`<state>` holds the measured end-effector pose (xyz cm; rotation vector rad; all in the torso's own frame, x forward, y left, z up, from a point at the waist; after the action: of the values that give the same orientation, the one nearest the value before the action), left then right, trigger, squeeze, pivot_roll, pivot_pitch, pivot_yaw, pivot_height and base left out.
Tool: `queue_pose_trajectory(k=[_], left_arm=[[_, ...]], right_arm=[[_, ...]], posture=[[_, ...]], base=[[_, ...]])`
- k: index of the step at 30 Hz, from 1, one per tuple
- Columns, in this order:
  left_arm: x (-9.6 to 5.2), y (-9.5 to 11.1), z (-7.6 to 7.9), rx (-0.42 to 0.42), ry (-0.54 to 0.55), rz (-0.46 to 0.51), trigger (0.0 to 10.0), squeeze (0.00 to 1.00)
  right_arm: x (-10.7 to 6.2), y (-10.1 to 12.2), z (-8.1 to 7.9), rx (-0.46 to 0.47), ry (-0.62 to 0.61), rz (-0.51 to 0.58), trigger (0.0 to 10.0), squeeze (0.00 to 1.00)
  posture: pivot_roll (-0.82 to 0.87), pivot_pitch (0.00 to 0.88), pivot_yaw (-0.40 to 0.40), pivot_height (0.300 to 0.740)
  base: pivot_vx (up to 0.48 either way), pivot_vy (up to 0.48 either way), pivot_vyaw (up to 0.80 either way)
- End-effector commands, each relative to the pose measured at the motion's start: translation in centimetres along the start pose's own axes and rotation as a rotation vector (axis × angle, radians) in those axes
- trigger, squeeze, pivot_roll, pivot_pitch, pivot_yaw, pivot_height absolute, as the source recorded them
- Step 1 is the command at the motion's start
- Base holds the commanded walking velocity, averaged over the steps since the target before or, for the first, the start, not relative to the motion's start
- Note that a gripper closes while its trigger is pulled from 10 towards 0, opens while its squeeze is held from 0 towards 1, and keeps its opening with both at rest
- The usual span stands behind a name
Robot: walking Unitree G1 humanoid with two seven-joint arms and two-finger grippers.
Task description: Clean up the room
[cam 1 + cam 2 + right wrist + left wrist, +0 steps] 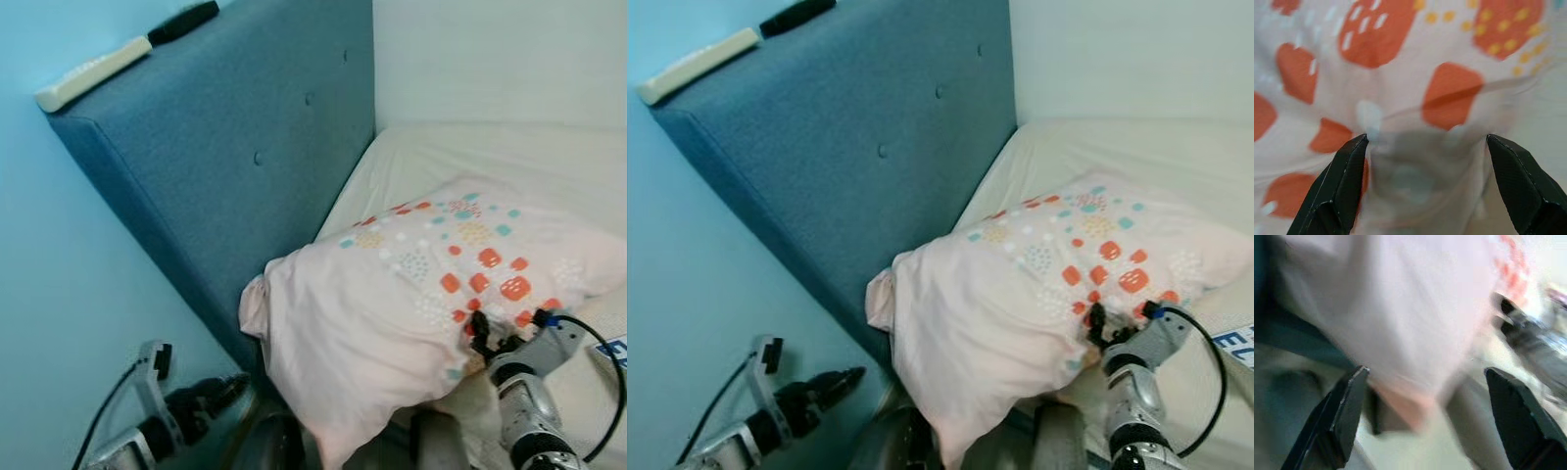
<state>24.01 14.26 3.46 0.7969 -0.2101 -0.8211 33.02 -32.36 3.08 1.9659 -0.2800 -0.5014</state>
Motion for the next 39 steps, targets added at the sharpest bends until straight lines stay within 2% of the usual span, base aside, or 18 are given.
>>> queue_pose_trajectory(k=[1,5,6,7,12,16,18,20,24,28,30,32,33,34,35,36,38,39], left_arm=[[-0.5,-0.4,1.2,-0.033,-0.058,-0.041,10.0,0.00],[-0.3,-0.7,2.1,-0.046,-0.073,-0.050,10.0,0.00],[-0.1,-0.8,2.3,-0.044,-0.071,-0.048,10.0,0.00],[-0.2,-0.8,2.6,-0.051,-0.065,-0.051,10.0,0.00],[0.3,-0.7,2.6,-0.054,-0.012,-0.024,10.0,0.00],[0.6,-0.3,3.2,-0.065,0.020,0.002,10.0,0.00],[0.6,-0.2,3.5,-0.068,0.022,0.007,10.0,0.00],[0.6,0.0,3.8,-0.071,0.025,0.009,10.0,0.00],[0.5,0.0,3.9,-0.072,0.029,0.013,10.0,0.00],[0.5,-0.2,4.2,-0.076,0.038,0.013,10.0,0.00],[0.4,-0.4,4.2,-0.073,0.048,0.008,10.0,0.00],[0.4,-0.5,4.2,-0.070,0.053,0.007,10.0,0.00],[0.4,-0.6,4.2,-0.070,0.057,0.007,10.0,0.00],[0.5,-0.6,4.3,-0.070,0.058,0.008,10.0,0.00],[0.5,-0.6,4.3,-0.070,0.058,0.008,10.0,0.00],[0.6,-0.6,4.3,-0.071,0.060,0.009,10.0,0.00],[0.7,-0.5,4.4,-0.071,0.060,0.009,10.0,0.00],[0.8,-0.5,4.6,-0.071,0.058,0.005,10.0,0.00]], right_arm=[[-0.3,-0.4,0.9,0.021,-0.041,-0.001,10.0,0.00],[0.0,0.7,0.9,0.035,-0.029,0.036,10.0,0.00],[0.1,1.1,0.8,0.034,-0.020,0.048,8.2,0.00],[0.1,1.4,0.8,0.034,-0.014,0.055,0.0,0.00],[0.4,3.1,1.7,0.030,-0.039,0.100,0.0,0.00],[0.7,6.0,3.4,0.002,-0.110,0.166,0.0,0.00],[0.9,7.3,3.8,-0.039,-0.134,0.183,0.0,0.00],[1.3,8.8,3.7,-0.173,-0.150,0.190,0.0,0.00],[1.6,10.0,3.6,-0.266,-0.172,0.201,0.0,0.00],[1.9,11.6,3.2,-0.236,-0.171,0.231,0.0,0.00],[2.2,11.6,2.6,-0.146,-0.131,0.230,0.0,0.00],[2.3,11.4,2.2,-0.118,-0.110,0.223,0.0,0.00],[2.4,10.4,1.6,-0.060,-0.072,0.189,8.7,0.00],[2.5,9.4,0.8,-0.012,-0.023,0.159,10.0,0.00],[2.5,9.4,0.8,-0.012,-0.023,0.159,10.0,0.00],[2.5,8.6,0.2,0.025,0.015,0.133,10.0,1.00],[2.4,7.7,0.1,0.062,0.034,0.112,10.0,1.00],[2.0,6.1,0.1,0.141,0.055,0.087,10.0,1.00]], posture=[[0.11,0.265,0.203,0.611],[0.11,0.282,0.203,0.611],[0.12,0.298,0.201,0.611],[0.12,0.298,0.201,0.611],[0.13,0.322,0.194,0.611],[0.14,0.338,0.183,0.611],[0.14,0.341,0.179,0.611],[0.14,0.344,0.171,0.611],[0.14,0.345,0.170,0.611],[0.15,0.355,0.159,0.611],[0.14,0.357,0.157,0.611],[0.14,0.357,0.157,0.611],[0.14,0.359,0.156,0.611],[0.13,0.360,0.155,0.611],[0.13,0.360,0.155,0.611],[0.13,0.360,0.155,0.611],[0.13,0.362,0.157,0.611],[0.14,0.363,0.163,0.611]], base=[[0.000,0.000,0.00],[0.000,0.000,0.00],[0.000,0.000,0.00],[0.000,0.000,0.00],[0.000,0.000,0.00],[0.000,0.000,0.00],[0.000,0.000,0.00],[0.000,0.000,0.00],[0.000,0.000,0.00],[0.000,0.000,0.00],[0.000,0.000,0.00],[0.000,0.000,0.00],[0.000,0.000,0.00],[0.000,0.000,0.00],[0.000,0.000,0.00],[0.000,0.000,0.00],[0.000,0.000,0.00],[0.000,0.000,0.00]])
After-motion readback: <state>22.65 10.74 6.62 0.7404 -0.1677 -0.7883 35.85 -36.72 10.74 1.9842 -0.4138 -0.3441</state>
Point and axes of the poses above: a point about 5 cm out from each wrist's last joint towards the gripper, its own x axis pointing out of the wrist towards the gripper, its own y axis along the axis of the wrist's last joint, z = x × y, the point moved 5 cm from there along x, pointing out of the wrist towards the gripper, and after that the axes turned 3 degrees about x, right-handed, at the moved point
